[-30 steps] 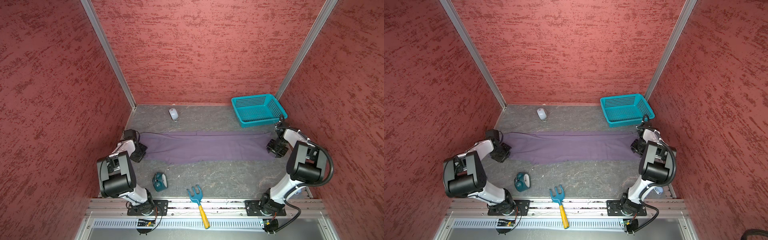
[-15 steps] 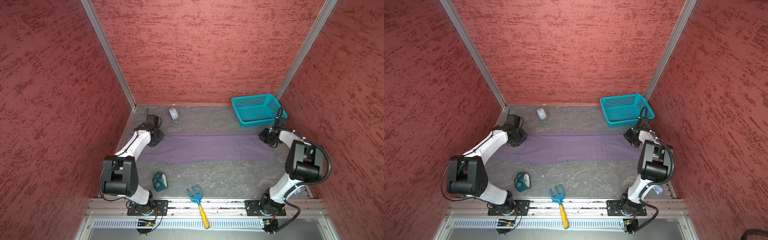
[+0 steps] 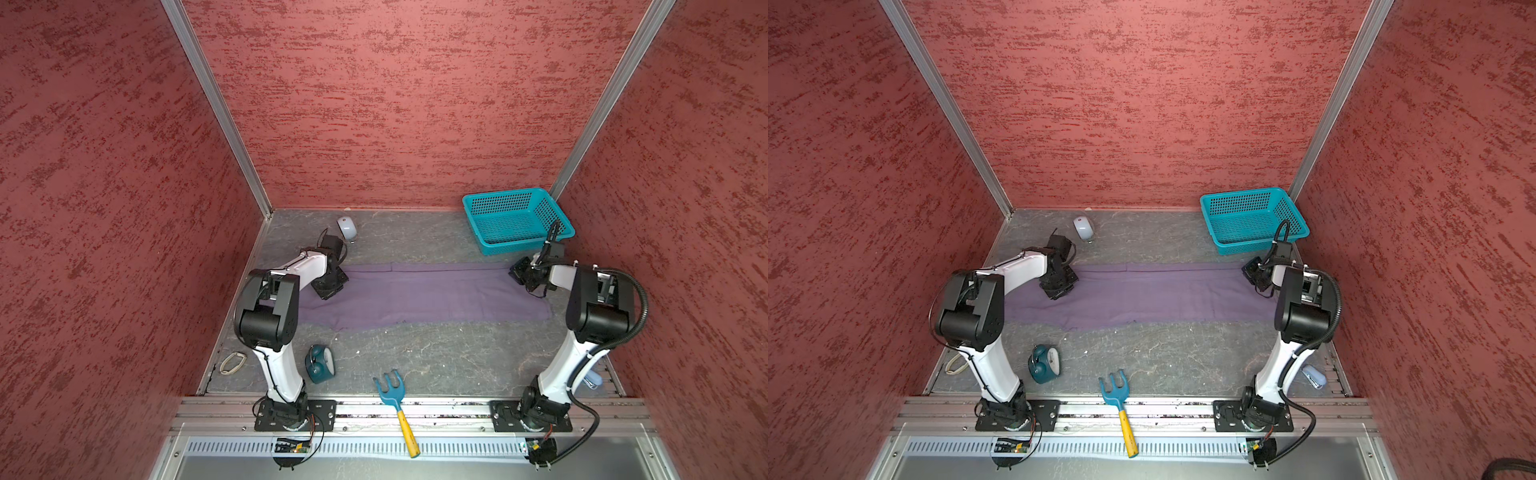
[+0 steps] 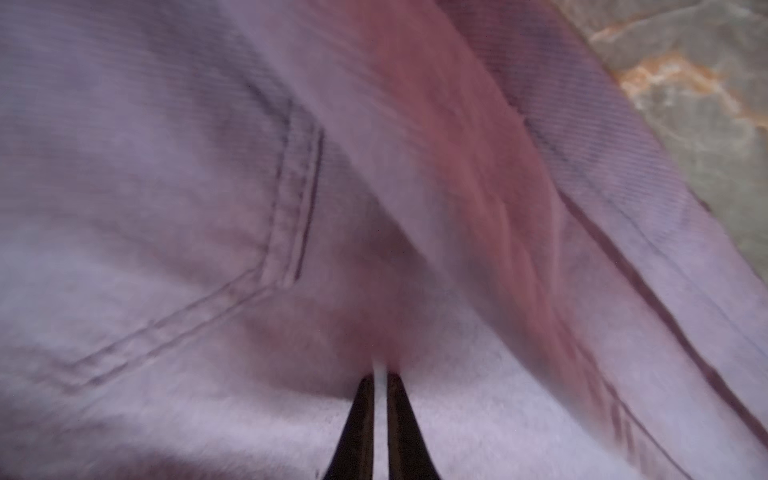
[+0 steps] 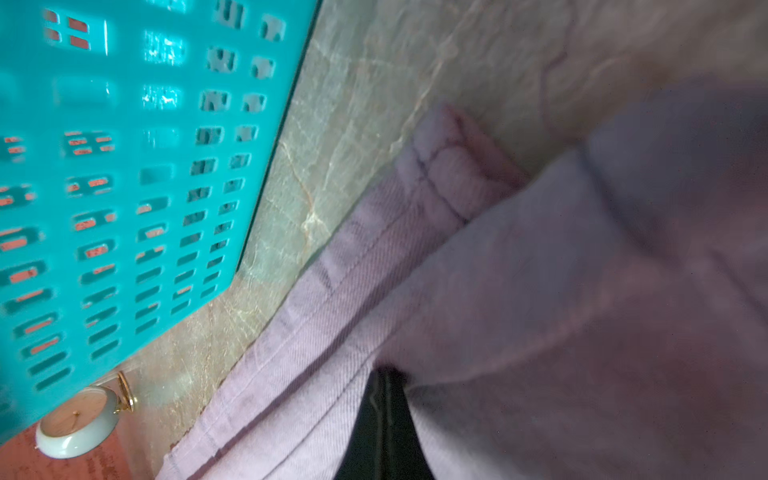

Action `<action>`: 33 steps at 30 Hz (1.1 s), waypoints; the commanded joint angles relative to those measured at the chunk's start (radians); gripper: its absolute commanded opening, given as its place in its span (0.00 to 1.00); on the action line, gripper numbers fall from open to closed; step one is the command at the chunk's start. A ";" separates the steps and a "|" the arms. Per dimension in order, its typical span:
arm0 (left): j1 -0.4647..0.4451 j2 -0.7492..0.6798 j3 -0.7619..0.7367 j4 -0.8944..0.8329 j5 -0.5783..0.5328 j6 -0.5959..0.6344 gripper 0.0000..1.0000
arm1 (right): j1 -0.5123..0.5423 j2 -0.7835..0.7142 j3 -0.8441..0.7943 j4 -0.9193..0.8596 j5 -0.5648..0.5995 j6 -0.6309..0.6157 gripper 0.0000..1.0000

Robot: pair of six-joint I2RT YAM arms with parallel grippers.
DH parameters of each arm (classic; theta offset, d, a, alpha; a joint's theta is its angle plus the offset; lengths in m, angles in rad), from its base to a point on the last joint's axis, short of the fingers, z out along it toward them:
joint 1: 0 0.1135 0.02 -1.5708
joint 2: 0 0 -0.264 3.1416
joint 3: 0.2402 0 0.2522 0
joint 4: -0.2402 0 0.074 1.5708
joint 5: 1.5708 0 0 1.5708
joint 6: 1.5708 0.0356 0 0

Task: Fold and stack the trousers

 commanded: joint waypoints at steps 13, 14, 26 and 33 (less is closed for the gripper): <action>0.038 0.250 0.372 0.001 0.011 0.079 0.12 | -0.002 -0.045 0.089 0.168 -0.162 0.037 0.11; 0.047 0.257 0.392 -0.001 0.014 0.080 0.12 | 0.000 -0.065 0.086 0.149 -0.168 0.024 0.12; 0.102 0.164 0.371 0.017 0.079 0.077 0.14 | 0.016 -0.221 -0.144 -0.022 -0.089 -0.134 0.04; 0.016 -0.009 0.221 0.050 0.103 0.074 0.20 | 0.003 -0.314 -0.132 -0.338 0.223 -0.144 0.47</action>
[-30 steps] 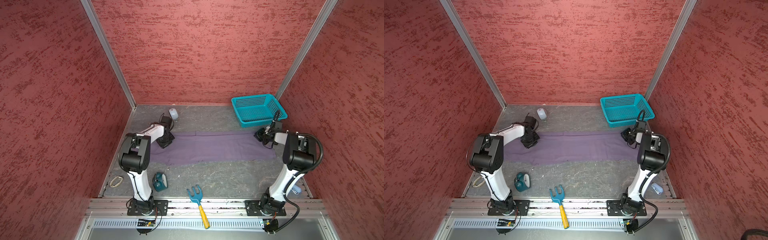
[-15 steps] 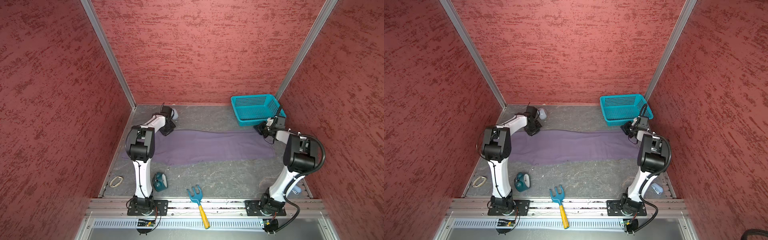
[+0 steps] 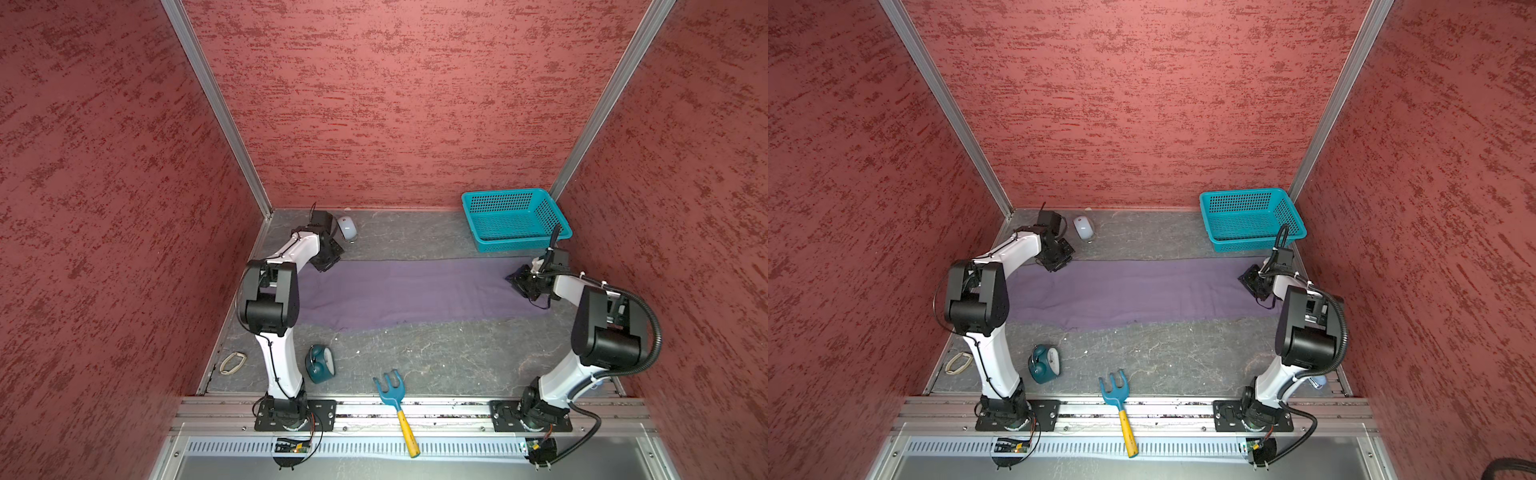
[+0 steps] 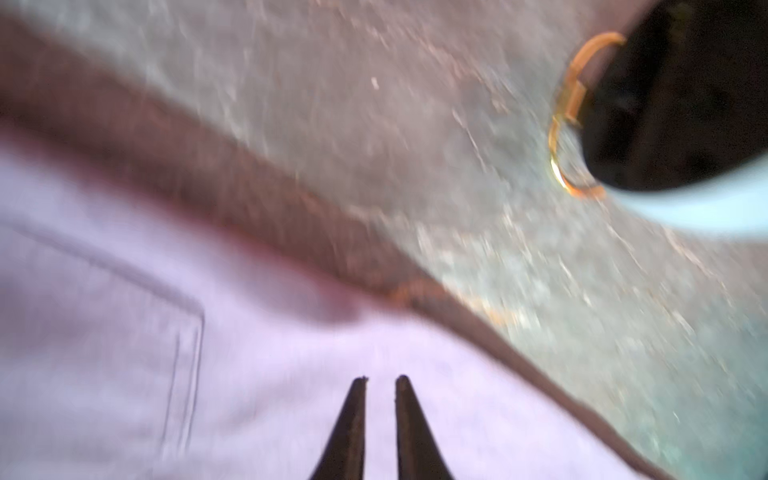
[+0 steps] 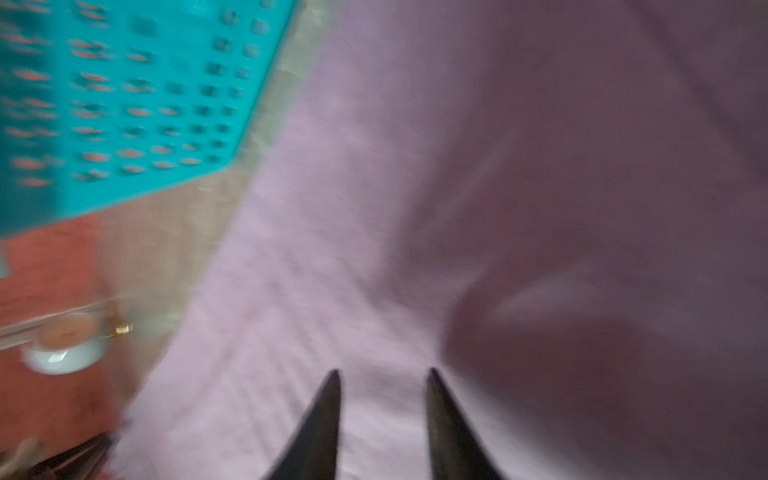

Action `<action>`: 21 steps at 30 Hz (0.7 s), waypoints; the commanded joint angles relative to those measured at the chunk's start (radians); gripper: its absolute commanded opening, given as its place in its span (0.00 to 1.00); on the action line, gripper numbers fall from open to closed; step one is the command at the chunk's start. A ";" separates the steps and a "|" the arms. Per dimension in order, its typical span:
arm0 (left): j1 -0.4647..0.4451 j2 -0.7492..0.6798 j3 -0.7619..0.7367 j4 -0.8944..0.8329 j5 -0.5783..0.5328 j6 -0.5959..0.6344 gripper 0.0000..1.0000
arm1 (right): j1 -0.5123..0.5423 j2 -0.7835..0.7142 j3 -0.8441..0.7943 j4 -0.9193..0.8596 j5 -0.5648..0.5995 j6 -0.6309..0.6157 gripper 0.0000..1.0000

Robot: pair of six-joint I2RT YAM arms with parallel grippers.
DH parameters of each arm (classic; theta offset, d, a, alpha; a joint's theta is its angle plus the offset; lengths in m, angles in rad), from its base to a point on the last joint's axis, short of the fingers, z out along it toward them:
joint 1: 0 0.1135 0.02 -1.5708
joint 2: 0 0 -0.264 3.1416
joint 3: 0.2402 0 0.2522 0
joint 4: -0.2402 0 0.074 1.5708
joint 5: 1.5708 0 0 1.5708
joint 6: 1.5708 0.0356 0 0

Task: Fold and stack the trousers

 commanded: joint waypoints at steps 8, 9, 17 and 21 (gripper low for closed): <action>-0.342 -0.115 -0.030 0.147 0.071 0.101 0.26 | -0.064 -0.216 0.003 -0.348 0.303 -0.024 0.65; -0.375 -0.108 -0.021 0.165 0.073 0.114 0.26 | -0.066 -0.219 0.011 -0.367 0.316 -0.032 0.66; -0.561 0.090 0.215 0.188 0.264 0.170 0.29 | -0.087 -0.161 0.020 -0.402 0.293 -0.067 0.58; -0.632 0.151 0.317 0.121 0.247 0.231 0.24 | -0.086 -0.109 0.034 -0.373 0.279 -0.057 0.52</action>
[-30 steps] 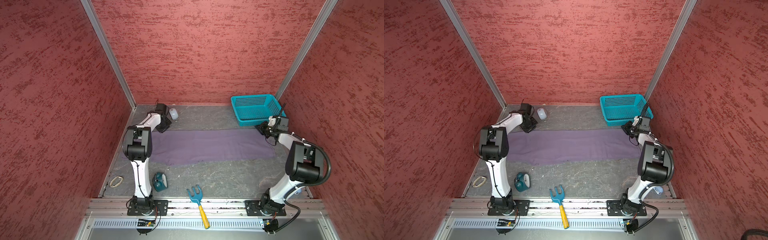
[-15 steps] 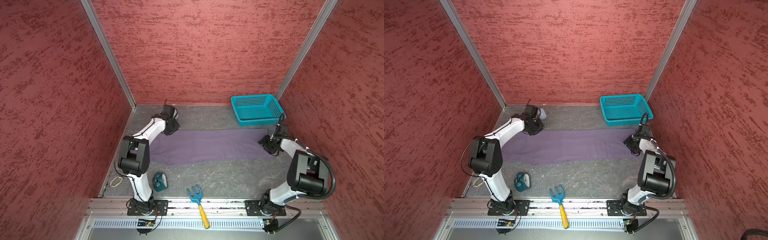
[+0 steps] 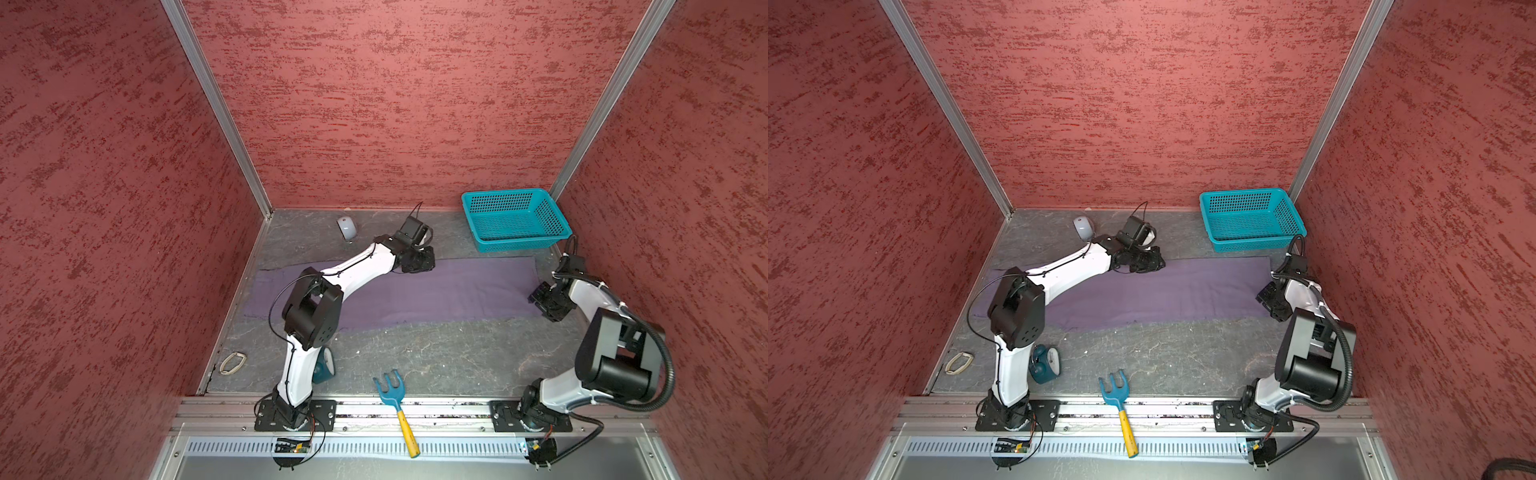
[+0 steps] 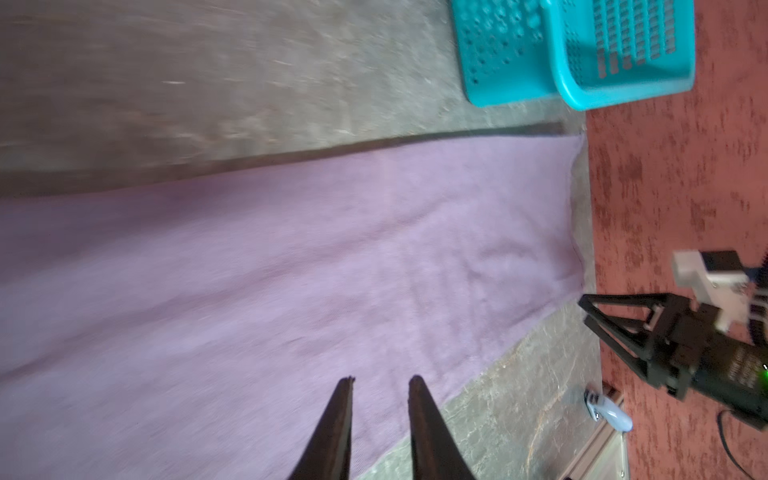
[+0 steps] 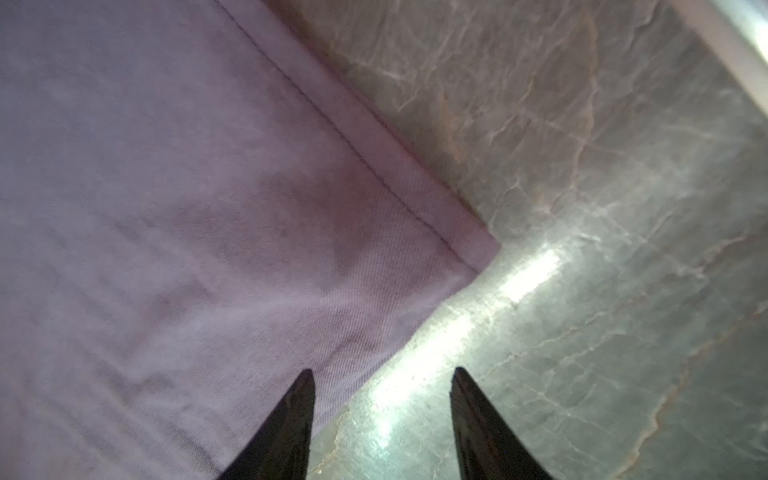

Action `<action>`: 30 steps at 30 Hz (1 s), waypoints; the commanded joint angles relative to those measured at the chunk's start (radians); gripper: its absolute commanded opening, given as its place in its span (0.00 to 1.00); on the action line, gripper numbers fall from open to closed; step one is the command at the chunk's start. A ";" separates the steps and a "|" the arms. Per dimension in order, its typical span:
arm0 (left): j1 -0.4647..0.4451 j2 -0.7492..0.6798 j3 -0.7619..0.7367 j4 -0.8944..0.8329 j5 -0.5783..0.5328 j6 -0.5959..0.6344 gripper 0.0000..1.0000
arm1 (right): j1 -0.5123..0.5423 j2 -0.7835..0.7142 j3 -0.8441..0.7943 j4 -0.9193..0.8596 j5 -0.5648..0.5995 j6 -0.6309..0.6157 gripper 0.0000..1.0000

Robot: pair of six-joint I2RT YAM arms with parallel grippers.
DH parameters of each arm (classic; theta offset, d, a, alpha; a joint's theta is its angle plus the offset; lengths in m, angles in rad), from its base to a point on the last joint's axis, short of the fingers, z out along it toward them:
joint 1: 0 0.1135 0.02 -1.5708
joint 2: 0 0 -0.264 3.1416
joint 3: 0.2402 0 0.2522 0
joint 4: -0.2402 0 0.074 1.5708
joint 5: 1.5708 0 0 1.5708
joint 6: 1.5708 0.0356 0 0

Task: Fold and stack the trousers

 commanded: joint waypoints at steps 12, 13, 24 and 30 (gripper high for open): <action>-0.051 0.102 -0.057 0.011 0.183 -0.040 0.23 | -0.003 0.187 0.099 0.038 0.029 0.006 0.48; -0.053 0.104 -0.065 0.004 0.178 -0.041 0.23 | -0.004 0.202 0.104 0.040 0.032 0.006 0.47; -0.070 0.111 -0.147 -0.007 0.164 -0.062 0.16 | -0.004 0.130 0.149 0.102 -0.037 0.050 0.00; -0.057 0.133 -0.151 -0.006 0.182 -0.080 0.08 | 0.052 -0.054 0.199 0.187 -0.098 0.064 0.00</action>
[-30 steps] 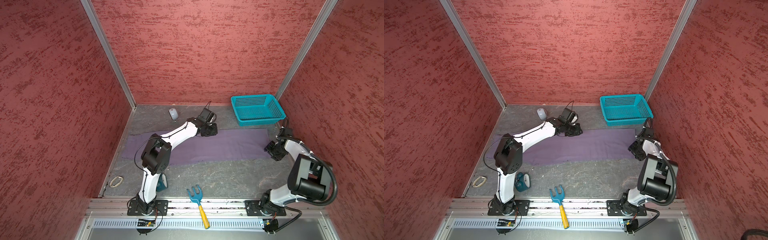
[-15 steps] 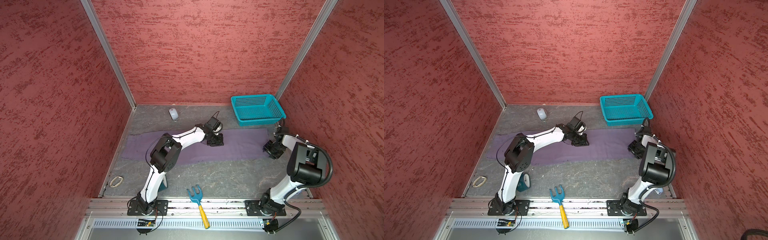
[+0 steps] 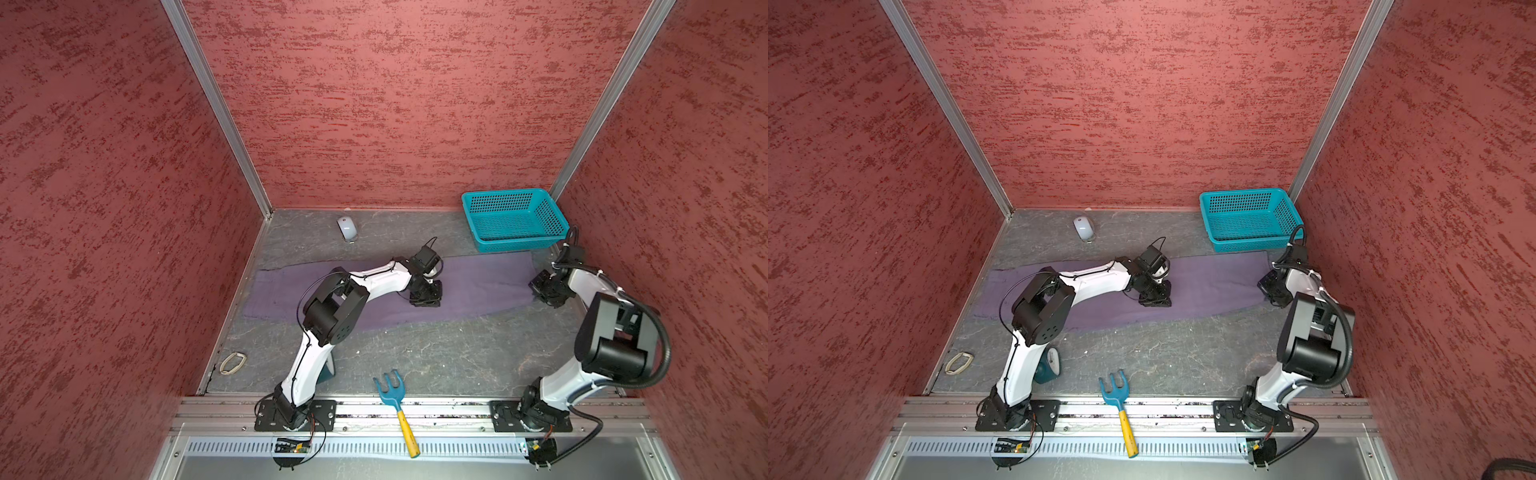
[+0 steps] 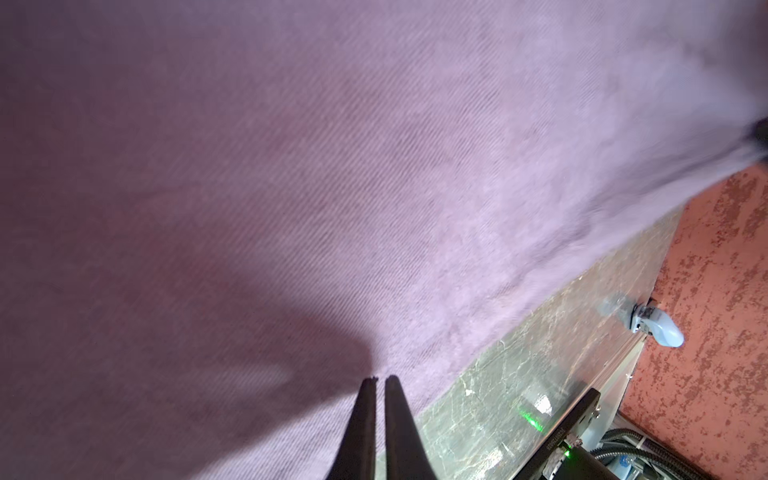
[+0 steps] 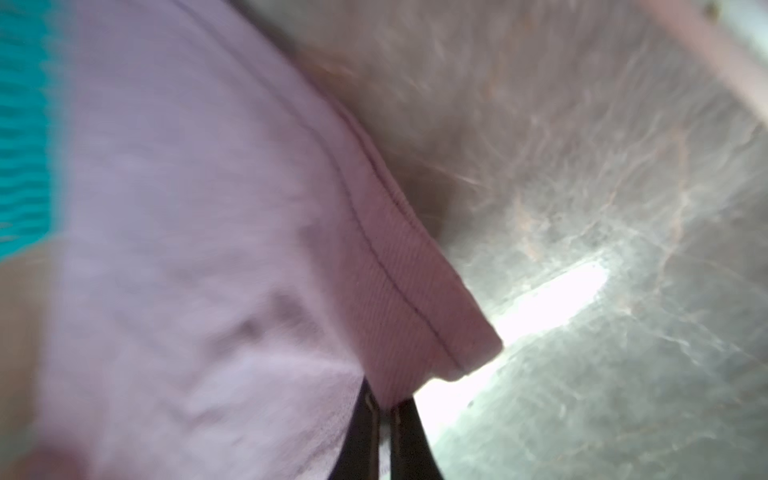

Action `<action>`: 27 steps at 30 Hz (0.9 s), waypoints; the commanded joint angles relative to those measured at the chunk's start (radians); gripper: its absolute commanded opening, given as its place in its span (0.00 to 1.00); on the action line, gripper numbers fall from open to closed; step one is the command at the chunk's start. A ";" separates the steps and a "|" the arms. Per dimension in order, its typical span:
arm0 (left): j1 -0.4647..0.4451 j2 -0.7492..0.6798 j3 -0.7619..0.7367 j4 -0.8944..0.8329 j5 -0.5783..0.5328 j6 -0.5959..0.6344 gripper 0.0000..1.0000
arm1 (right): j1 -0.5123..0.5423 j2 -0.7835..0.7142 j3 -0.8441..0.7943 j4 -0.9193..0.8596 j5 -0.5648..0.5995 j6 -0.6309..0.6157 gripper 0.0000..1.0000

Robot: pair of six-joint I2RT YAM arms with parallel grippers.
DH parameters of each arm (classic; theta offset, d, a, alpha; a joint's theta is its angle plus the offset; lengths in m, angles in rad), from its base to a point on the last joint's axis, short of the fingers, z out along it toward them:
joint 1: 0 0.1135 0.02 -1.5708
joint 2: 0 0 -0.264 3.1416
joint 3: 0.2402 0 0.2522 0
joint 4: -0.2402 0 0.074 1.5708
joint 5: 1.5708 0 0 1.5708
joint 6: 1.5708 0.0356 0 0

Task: Fold and stack the trousers

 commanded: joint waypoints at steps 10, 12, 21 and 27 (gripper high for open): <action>0.212 -0.216 -0.098 0.051 0.043 -0.061 0.11 | 0.354 -0.187 0.128 0.246 -0.029 0.003 0.00; 0.287 -0.307 -0.155 0.062 0.039 -0.075 0.13 | 0.436 -0.168 0.145 0.259 -0.008 -0.013 0.00; 0.609 -0.686 -0.380 -0.005 -0.034 -0.064 0.18 | 0.773 -0.059 0.202 0.217 0.128 -0.112 0.00; 0.779 -0.867 -0.519 -0.072 -0.050 -0.035 0.20 | 0.954 0.001 0.218 0.217 0.124 -0.120 0.00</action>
